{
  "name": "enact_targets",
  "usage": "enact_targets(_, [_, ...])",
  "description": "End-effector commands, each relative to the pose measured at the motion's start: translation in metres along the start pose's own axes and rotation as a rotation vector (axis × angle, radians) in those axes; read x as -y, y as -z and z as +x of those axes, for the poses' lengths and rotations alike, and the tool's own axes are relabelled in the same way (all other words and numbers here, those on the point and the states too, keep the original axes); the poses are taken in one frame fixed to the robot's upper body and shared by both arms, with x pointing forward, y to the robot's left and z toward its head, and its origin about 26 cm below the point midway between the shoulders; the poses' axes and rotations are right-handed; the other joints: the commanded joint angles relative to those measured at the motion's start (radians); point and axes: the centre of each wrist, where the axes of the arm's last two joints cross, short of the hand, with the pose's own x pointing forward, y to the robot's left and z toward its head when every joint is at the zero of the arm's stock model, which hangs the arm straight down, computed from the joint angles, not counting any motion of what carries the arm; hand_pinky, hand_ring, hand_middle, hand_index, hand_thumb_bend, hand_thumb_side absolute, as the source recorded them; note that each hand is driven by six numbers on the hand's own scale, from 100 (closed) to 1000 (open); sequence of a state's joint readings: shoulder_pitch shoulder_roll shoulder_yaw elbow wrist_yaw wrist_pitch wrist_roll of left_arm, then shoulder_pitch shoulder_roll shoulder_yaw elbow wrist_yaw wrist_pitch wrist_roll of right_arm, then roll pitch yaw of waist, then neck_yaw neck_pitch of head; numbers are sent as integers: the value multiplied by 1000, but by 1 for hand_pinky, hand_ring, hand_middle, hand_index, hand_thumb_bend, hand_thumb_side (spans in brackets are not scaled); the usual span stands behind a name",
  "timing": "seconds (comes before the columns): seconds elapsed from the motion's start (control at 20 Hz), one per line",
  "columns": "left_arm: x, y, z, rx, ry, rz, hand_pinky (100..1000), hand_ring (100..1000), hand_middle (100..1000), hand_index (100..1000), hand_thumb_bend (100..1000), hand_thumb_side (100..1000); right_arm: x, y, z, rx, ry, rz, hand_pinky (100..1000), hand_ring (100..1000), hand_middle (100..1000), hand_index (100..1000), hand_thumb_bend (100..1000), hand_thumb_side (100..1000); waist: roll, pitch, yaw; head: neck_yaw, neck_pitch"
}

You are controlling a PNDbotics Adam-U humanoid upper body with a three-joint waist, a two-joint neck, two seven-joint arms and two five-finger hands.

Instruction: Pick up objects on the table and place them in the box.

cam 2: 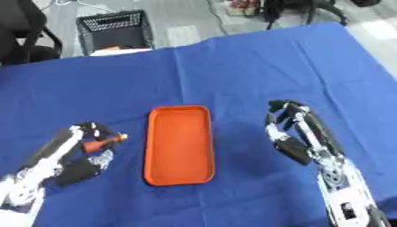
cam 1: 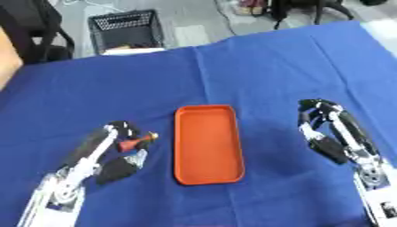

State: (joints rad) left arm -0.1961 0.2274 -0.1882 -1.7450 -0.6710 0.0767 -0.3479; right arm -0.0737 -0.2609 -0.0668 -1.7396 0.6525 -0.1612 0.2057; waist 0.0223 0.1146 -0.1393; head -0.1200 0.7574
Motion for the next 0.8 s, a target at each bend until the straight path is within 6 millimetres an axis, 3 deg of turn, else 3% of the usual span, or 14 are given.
enact_targets(0.05, [-13,3,13,58,35,14,913,757,728,468,100,373,6,2,1,10,-17,-6,493,592,689,845,100,689,-3,-13,-1,-7,-10])
enact_targets(0.55, [-19,41,32,138,201,-35,872,763,730,453,100,252,4,2,2,16,-16,7,493,592,689,845,100,689,-5,-18,-6,3,-10])
enact_targets(0.65, [-18,51,34,145,234,-42,871,766,734,472,100,250,3,2,1,16,-15,10,493,592,689,846,100,690,-5,-18,-10,5,-11])
enact_targets(0.8, [-15,58,37,177,258,-49,869,770,743,572,100,279,3,2,1,18,-14,12,492,592,689,846,100,691,-4,-16,-13,5,-9])
